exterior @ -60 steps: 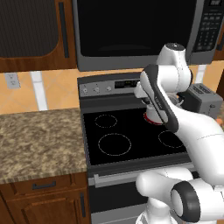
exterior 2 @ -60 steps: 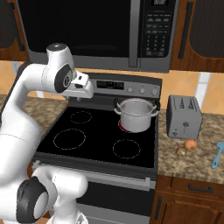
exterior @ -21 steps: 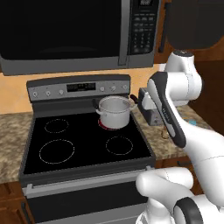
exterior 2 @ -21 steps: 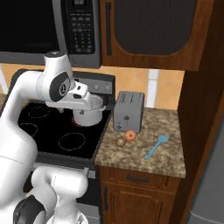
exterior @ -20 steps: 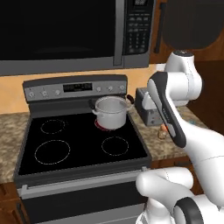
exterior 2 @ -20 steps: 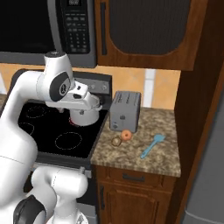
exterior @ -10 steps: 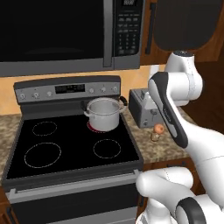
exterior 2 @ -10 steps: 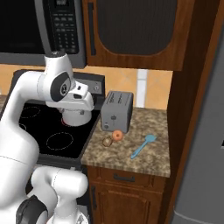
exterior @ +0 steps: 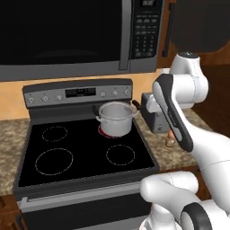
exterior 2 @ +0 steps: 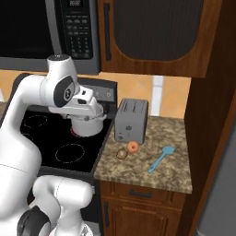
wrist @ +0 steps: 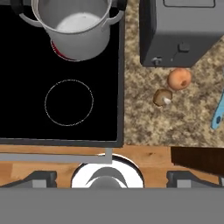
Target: Put the onion and mushroom in the pot. Retrieve the spatula and lightly stir the vegetables in the pot.
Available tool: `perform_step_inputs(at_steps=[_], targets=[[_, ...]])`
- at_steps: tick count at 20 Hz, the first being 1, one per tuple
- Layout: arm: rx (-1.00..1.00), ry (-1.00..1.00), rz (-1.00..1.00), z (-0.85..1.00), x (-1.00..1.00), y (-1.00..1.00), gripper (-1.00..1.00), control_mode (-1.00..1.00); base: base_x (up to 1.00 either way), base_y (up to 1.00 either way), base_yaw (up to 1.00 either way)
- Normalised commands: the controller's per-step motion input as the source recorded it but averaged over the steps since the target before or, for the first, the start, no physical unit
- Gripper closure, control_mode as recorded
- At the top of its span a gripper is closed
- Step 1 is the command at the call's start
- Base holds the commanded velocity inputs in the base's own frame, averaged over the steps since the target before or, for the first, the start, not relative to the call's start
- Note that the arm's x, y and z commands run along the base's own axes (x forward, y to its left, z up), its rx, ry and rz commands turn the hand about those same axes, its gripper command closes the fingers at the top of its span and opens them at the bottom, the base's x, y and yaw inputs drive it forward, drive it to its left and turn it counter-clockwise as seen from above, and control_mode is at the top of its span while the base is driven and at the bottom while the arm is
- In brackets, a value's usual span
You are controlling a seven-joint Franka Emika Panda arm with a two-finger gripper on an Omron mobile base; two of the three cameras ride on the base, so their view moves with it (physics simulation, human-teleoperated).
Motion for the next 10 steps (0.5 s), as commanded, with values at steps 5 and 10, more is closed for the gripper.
perform_step_inputs(at_steps=[5,10], targets=[[0.0,0.01,0.0,-0.25,0.35,-0.1,-1.0,-1.0,0.26,0.21,-0.01],[0.0,0.12,-0.11,-0.99,0.61,-0.95,-1.0,-1.0,0.0,0.0,0.0]])
